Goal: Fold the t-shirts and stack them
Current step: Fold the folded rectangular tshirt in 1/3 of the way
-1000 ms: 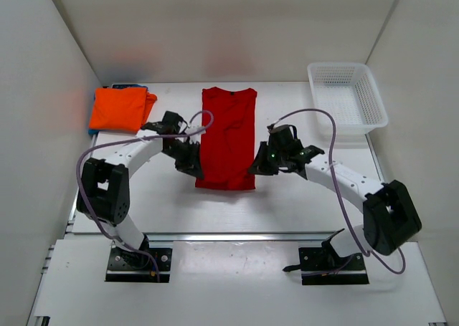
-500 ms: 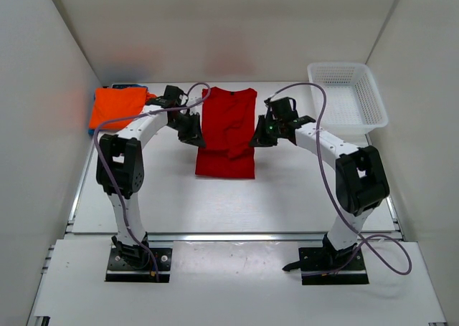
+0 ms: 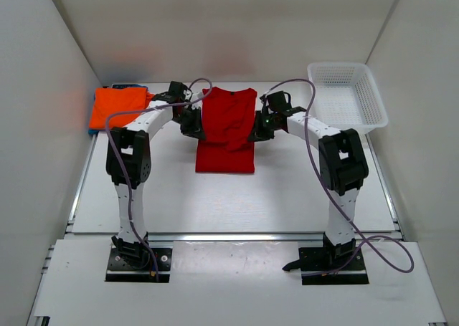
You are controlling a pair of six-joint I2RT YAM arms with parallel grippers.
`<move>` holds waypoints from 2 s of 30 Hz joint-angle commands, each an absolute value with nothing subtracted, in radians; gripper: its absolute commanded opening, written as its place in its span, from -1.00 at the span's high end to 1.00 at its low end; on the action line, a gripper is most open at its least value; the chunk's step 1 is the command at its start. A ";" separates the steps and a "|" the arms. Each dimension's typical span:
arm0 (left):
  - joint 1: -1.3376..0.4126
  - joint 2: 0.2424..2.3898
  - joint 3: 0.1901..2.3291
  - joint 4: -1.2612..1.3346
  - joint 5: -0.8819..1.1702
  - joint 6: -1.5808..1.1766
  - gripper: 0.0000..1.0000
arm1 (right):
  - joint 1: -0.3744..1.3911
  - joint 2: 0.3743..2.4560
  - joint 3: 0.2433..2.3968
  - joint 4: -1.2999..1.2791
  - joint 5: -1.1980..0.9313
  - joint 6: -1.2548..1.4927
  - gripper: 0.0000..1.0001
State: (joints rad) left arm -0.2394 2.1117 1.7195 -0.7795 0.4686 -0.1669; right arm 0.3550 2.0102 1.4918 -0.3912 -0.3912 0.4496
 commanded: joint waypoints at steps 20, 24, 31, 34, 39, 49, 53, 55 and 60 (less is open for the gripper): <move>-0.117 2.034 1.869 -0.759 0.413 -0.141 -0.36 | 0.509 1.859 1.553 -0.485 -0.152 0.241 0.71; -0.068 1.950 1.719 -0.720 0.431 -0.156 -0.35 | 0.563 1.842 1.410 -0.413 -0.224 0.316 1.00; -0.029 1.893 1.508 -0.684 0.459 -0.196 -0.33 | 0.667 2.038 1.577 -0.434 -0.166 0.299 1.00; -0.035 1.876 1.479 -0.680 0.453 -0.192 -0.33 | 0.695 2.115 1.693 -0.483 -0.039 0.275 1.00; -0.028 1.870 1.483 -0.686 0.440 -0.184 -0.33 | 0.674 2.192 1.818 -0.577 0.047 0.250 1.00; -0.018 1.882 1.482 -0.687 0.437 -0.173 -0.33 | 0.635 2.330 2.003 -0.620 0.115 0.170 1.00; -0.011 1.890 1.488 -0.710 0.434 -0.178 -0.32 | 0.598 2.419 2.144 -0.629 0.130 0.175 1.00; -0.003 1.891 1.497 -0.716 0.434 -0.167 -0.34 | 0.588 2.451 2.226 -0.627 0.162 0.175 1.00; -0.029 1.890 1.503 -0.732 0.434 -0.146 -0.33 | 0.586 2.441 2.381 -0.632 0.242 0.140 1.00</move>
State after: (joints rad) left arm -0.0166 1.9446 1.4693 -0.7147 0.4259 -0.1715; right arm 0.5865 2.4989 2.2894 -0.6518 0.1566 0.1738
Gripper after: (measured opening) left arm 0.668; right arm 0.001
